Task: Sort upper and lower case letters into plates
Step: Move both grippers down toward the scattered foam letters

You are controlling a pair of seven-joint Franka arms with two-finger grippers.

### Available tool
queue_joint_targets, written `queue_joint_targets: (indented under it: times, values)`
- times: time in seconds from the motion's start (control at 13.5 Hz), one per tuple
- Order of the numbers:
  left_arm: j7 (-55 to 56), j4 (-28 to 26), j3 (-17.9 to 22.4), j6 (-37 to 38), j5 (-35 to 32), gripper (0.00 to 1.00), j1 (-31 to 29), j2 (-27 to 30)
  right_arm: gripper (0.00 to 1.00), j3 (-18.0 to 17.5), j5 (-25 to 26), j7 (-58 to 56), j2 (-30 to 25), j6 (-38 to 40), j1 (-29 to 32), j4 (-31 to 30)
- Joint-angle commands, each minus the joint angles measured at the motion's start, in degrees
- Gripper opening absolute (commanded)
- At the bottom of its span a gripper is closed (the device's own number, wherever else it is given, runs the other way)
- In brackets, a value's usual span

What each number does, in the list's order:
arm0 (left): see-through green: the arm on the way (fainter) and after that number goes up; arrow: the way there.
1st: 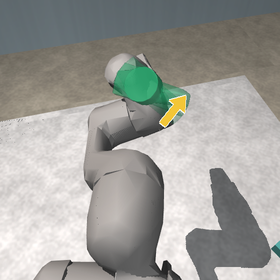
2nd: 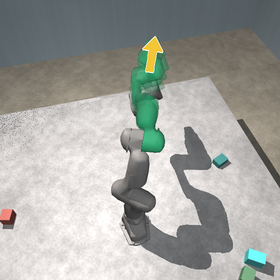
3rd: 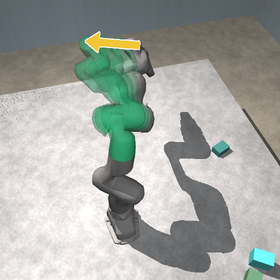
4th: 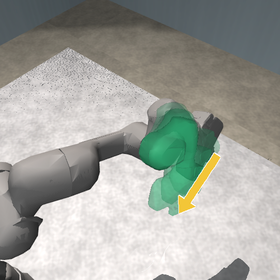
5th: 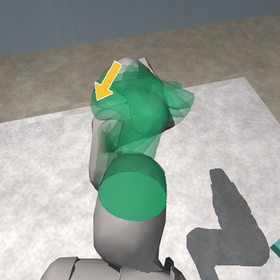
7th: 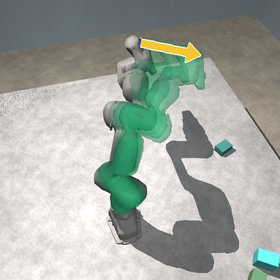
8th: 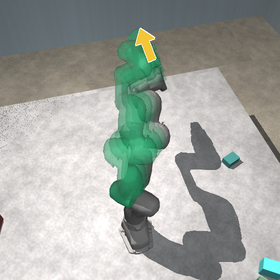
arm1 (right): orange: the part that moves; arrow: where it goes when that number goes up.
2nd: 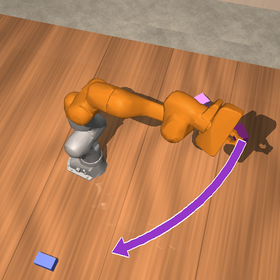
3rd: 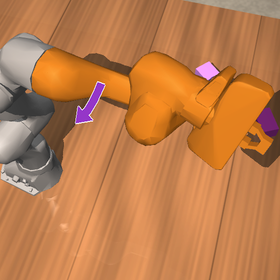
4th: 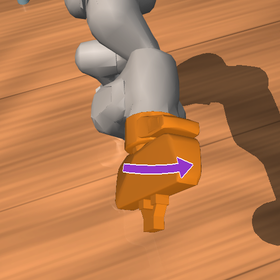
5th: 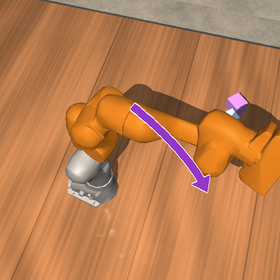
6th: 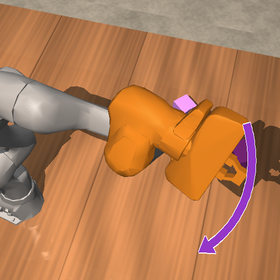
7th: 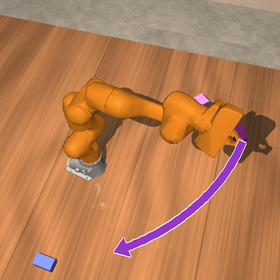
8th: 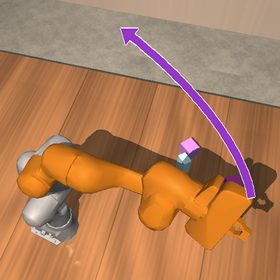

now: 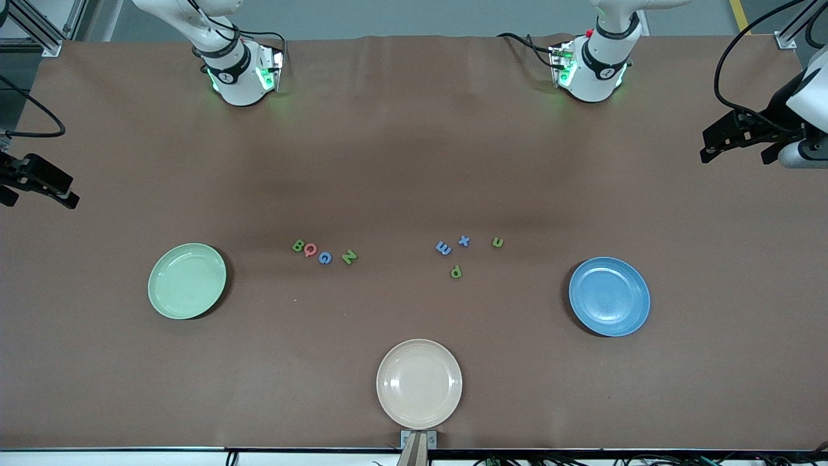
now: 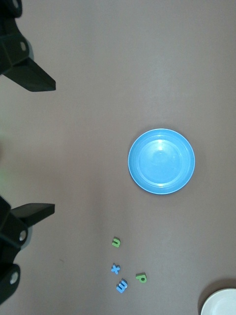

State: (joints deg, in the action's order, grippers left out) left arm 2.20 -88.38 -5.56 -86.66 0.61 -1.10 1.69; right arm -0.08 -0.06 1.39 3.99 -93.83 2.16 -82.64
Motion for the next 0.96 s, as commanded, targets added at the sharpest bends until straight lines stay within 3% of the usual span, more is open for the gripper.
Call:
queue_joint_targets:
  times: [0.0,0.67,0.89]
  values:
    - [-0.3,0.8,-0.2,0.1,-1.1,1.00,0.0,-0.1,1.00,-0.5,-0.5,0.5,0.3,0.5,0.7,1.0]
    - [4.4,0.9,-0.7,-0.5,-1.0,1.00,1.0,-5.9,1.00,-0.5,-0.6,0.6,0.4,0.5,0.7,1.0]
    - [10.0,-5.2,-3.2,-6.8,-0.9,1.00,1.6,-6.3,1.00,-0.5,-0.9,-0.1,0.4,0.8,1.5,0.7]
